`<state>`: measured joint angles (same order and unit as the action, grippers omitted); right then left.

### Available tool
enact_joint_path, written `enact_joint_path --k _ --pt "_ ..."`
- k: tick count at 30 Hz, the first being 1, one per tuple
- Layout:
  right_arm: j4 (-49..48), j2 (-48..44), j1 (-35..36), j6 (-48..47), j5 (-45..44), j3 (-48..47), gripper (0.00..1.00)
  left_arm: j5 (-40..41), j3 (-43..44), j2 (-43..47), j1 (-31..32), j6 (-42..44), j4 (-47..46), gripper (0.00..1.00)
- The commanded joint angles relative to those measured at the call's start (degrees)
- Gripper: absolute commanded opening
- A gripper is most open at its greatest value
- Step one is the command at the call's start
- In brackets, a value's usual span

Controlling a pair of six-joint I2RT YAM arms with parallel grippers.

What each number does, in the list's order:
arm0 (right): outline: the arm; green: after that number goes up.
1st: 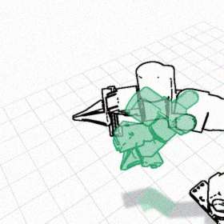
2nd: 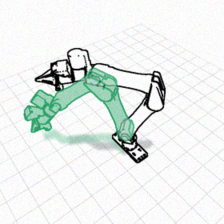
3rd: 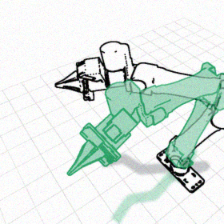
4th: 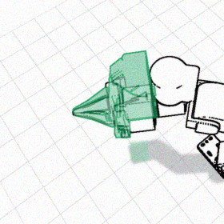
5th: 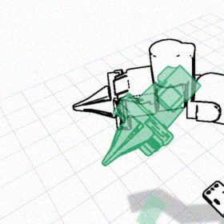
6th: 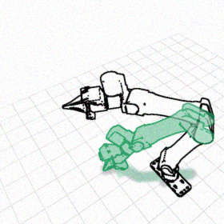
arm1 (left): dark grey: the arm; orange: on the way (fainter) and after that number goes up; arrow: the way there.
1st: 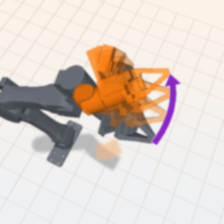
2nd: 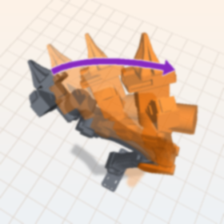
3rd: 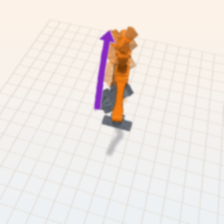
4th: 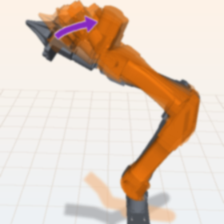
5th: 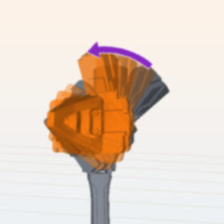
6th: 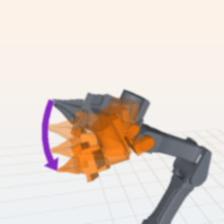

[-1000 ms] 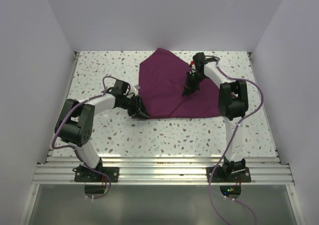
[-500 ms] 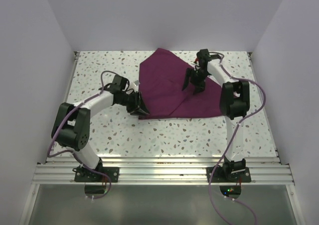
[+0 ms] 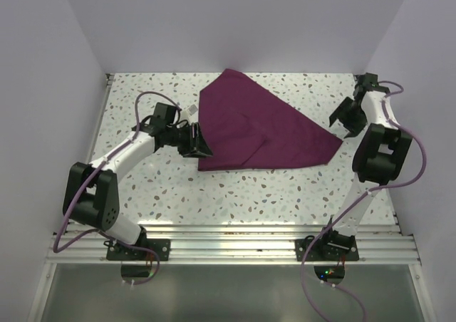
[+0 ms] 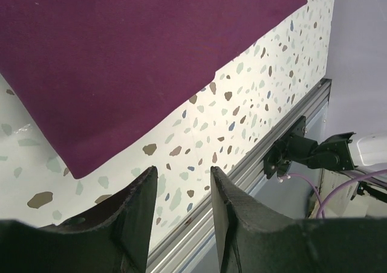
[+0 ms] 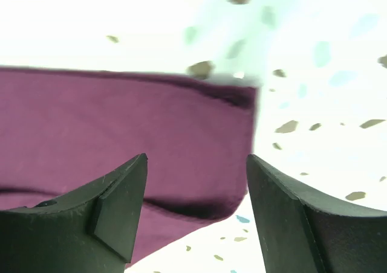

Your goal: Prepare the surgical pack

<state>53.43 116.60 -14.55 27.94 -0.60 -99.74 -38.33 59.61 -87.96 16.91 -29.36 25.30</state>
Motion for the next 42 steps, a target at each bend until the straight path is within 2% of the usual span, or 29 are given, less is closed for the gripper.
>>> enact_joint_path --k 1,7,21,23,24,27,31,35,42 --pt "-2.37 0.55 0.49 0.89 -5.1 0.96 0.69 -1.05 0.06 -0.01 0.14 1.06 -2.71 0.45" --pt "-5.26 3.45 -0.66 -0.44 -6.09 2.89 0.74 -1.22 1.64 -1.25 -0.21 2.91 0.54 0.45" --pt "-11.15 8.47 -2.33 -2.63 0.51 6.14 0.72 -1.31 4.19 -3.0 -5.12 5.37 4.14 0.45" --pt "-11.94 8.91 -2.33 -3.51 2.7 6.14 0.61 -0.96 4.37 -3.0 -5.83 5.37 4.67 0.45" --pt "-12.21 9.09 -2.33 -3.77 4.02 6.05 0.42 -0.87 4.63 -3.0 -6.44 5.37 4.93 0.45" --pt "-14.58 6.64 -2.24 -3.78 5.87 7.1 0.14 0.26 5.25 -2.22 -8.28 5.37 6.34 0.45" --pt "-14.85 1.11 -0.49 -2.55 5.79 6.41 0.03 3.86 6.3 -0.11 -10.57 5.55 8.79 0.45" --pt "-11.34 -2.95 5.04 -2.37 6.05 1.93 0.0 7.03 6.92 0.6 -12.25 5.64 11.0 0.45" --pt "-1.23 -1.81 23.4 -2.19 5.0 -14.06 0.0 7.57 6.83 1.04 -13.04 5.63 10.56 0.46"
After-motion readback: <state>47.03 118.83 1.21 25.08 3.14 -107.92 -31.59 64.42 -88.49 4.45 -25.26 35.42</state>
